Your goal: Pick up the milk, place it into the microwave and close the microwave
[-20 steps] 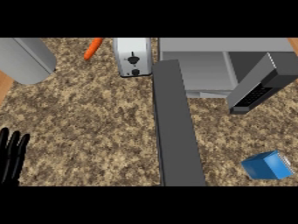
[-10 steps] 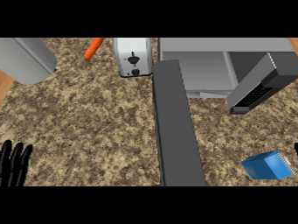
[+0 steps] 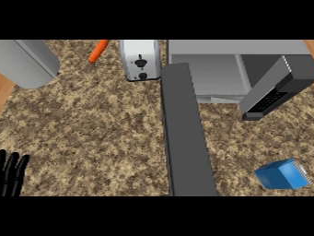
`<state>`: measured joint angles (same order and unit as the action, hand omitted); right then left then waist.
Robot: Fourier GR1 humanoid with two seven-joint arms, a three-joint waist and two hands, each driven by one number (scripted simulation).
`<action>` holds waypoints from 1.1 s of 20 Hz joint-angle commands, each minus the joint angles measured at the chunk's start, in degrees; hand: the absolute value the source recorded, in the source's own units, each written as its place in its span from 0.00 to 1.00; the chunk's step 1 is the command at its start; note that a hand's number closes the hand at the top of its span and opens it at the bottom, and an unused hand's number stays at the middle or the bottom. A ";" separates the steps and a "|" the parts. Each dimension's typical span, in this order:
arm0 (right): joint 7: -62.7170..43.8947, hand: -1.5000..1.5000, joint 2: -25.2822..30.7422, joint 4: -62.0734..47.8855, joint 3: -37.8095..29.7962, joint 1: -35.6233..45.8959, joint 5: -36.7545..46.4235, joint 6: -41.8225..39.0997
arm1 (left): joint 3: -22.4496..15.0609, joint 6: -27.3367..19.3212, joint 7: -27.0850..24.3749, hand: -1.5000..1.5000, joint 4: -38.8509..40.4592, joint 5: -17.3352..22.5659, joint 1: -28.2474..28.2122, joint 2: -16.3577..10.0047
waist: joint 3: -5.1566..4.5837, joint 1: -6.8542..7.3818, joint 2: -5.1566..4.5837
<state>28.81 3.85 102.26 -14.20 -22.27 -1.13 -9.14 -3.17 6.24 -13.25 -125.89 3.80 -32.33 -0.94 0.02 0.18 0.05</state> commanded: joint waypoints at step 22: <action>20.60 0.00 11.06 -44.81 -8.60 16.60 5.08 -3.46 | 1.52 2.17 -4.67 0.00 3.64 -0.07 -1.30 0.37 | 0.00 0.14 -0.02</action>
<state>46.53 13.08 63.48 -21.45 -8.19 4.08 -12.24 -1.66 7.56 -14.74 -125.35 5.28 -33.65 -1.18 0.03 0.35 0.02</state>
